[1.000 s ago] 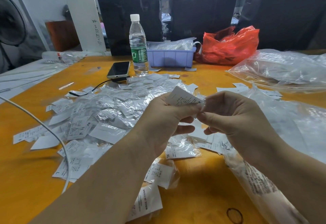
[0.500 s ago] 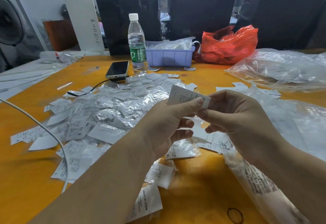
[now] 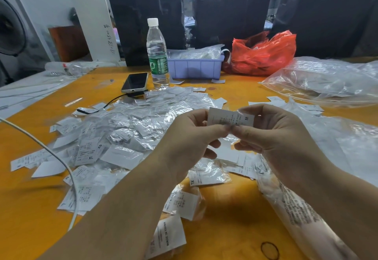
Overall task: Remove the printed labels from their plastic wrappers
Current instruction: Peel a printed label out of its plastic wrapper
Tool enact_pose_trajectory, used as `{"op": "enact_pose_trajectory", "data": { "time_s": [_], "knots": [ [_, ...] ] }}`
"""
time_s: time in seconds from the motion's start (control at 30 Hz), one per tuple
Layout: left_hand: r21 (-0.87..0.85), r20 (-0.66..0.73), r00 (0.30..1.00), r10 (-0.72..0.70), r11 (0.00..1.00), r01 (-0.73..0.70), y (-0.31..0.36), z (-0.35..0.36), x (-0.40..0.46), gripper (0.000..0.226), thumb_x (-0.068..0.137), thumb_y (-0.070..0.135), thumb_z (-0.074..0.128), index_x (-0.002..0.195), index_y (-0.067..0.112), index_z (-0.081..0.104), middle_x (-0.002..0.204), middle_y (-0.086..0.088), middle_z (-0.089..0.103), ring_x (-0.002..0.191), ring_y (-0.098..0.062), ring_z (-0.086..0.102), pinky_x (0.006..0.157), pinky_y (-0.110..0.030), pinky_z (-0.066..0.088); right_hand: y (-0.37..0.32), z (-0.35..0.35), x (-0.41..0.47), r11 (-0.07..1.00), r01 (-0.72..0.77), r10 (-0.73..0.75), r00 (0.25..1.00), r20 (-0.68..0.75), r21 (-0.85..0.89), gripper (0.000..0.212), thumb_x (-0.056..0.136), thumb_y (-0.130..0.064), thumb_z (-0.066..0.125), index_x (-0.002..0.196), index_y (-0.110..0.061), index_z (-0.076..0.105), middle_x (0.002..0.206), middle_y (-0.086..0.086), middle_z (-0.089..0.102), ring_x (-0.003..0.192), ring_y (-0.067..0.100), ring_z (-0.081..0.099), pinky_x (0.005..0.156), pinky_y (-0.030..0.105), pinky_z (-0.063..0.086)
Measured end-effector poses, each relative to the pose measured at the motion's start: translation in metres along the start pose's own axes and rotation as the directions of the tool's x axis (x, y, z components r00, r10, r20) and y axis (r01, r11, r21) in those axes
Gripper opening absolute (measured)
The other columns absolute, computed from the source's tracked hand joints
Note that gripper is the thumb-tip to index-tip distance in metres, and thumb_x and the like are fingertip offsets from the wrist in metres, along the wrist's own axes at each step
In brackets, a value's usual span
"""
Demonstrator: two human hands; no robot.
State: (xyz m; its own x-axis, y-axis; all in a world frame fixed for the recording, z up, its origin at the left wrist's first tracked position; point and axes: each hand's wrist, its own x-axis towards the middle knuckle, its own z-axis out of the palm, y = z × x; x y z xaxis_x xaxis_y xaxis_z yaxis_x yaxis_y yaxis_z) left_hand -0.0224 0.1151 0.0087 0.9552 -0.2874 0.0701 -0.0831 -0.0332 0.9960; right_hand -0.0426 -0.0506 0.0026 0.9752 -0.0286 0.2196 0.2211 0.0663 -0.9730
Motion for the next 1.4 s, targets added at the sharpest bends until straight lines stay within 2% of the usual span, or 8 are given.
{"op": "enact_pose_trajectory", "data": {
  "time_s": [0.27,0.43,0.63,1.03,1.13,1.2,1.27,1.4],
  "knots": [
    [0.017,-0.117,0.993,0.027,1.000,-0.025,0.0018,-0.0026,0.0010,0.007,0.092,0.014,0.064,0.090,0.010,0.069,0.072,0.003,0.066,0.060,-0.008,0.059,0.051,-0.022,0.050,-0.0024,-0.0005,-0.0009,0.999,-0.043,0.043,0.999,-0.011,0.032,0.040,0.060,-0.016,0.077,0.098,-0.010,0.066,0.095,0.019,0.070,0.063,0.019,0.067,0.061,0.030,0.058],
    [0.089,-0.032,0.998,0.053,0.995,-0.050,-0.0004,0.0032,-0.0024,0.007,0.090,0.018,0.067,0.084,0.014,0.069,0.080,-0.005,0.064,0.061,-0.007,0.060,0.050,-0.020,0.047,-0.0020,0.0014,-0.0027,0.999,-0.030,0.029,0.999,-0.020,-0.045,0.047,0.055,-0.018,0.080,0.101,-0.012,0.068,0.102,0.021,0.065,0.076,0.025,0.072,0.061,0.029,0.059],
    [0.047,-0.118,0.992,0.039,0.998,-0.034,0.0020,-0.0038,0.0021,0.009,0.090,0.013,0.064,0.081,0.013,0.067,0.065,0.004,0.064,0.056,-0.010,0.056,0.046,-0.022,0.043,-0.0018,-0.0023,-0.0007,0.999,-0.034,0.033,0.998,-0.053,-0.010,0.045,0.053,-0.016,0.081,0.097,-0.012,0.070,0.096,0.020,0.066,0.068,0.023,0.071,0.061,0.031,0.059],
    [0.119,-0.036,0.995,0.090,0.989,-0.085,0.0037,0.0004,-0.0029,0.007,0.089,0.009,0.064,0.084,0.010,0.069,0.067,0.003,0.065,0.059,-0.008,0.059,0.047,-0.021,0.045,-0.0025,0.0003,-0.0034,0.999,-0.033,0.032,0.999,-0.019,-0.041,0.051,0.054,-0.015,0.082,0.103,-0.014,0.068,0.095,0.018,0.068,0.076,0.025,0.073,0.060,0.028,0.059],
    [0.130,-0.076,0.992,0.100,0.987,-0.090,0.0027,-0.0007,-0.0020,0.007,0.089,0.011,0.064,0.083,0.011,0.068,0.064,0.006,0.064,0.058,-0.007,0.058,0.047,-0.021,0.045,-0.0012,0.0009,-0.0022,0.998,-0.071,0.071,0.998,0.003,-0.002,0.046,0.064,-0.019,0.079,0.108,-0.017,0.066,0.096,0.019,0.068,0.070,0.025,0.070,0.061,0.029,0.058],
    [0.115,-0.096,0.991,0.091,0.990,-0.080,0.0029,-0.0022,-0.0010,0.008,0.090,0.010,0.063,0.083,0.011,0.068,0.063,0.008,0.064,0.057,-0.006,0.058,0.048,-0.021,0.046,-0.0001,-0.0006,-0.0003,0.997,-0.079,0.079,0.997,0.000,0.026,0.032,0.077,-0.011,0.074,0.107,-0.016,0.065,0.096,0.018,0.067,0.065,0.020,0.067,0.062,0.029,0.057],
    [0.105,-0.094,0.992,0.083,0.992,-0.073,0.0028,-0.0024,-0.0007,0.008,0.091,0.010,0.063,0.084,0.011,0.068,0.064,0.007,0.065,0.056,-0.006,0.058,0.048,-0.021,0.047,0.0009,-0.0020,0.0005,0.997,-0.073,0.073,0.997,-0.013,0.021,0.028,0.082,-0.003,0.070,0.106,-0.016,0.065,0.095,0.015,0.064,0.067,0.017,0.068,0.061,0.027,0.056],
    [0.087,-0.064,0.995,0.074,0.994,-0.068,0.0018,0.0010,-0.0013,0.006,0.090,0.009,0.065,0.084,0.010,0.068,0.067,0.003,0.063,0.057,-0.007,0.059,0.048,-0.021,0.047,-0.0001,-0.0020,-0.0021,0.999,-0.043,0.042,0.999,-0.018,-0.033,0.048,0.059,-0.014,0.080,0.105,-0.019,0.066,0.097,0.015,0.065,0.082,0.024,0.072,0.064,0.028,0.058]
  ]
}}
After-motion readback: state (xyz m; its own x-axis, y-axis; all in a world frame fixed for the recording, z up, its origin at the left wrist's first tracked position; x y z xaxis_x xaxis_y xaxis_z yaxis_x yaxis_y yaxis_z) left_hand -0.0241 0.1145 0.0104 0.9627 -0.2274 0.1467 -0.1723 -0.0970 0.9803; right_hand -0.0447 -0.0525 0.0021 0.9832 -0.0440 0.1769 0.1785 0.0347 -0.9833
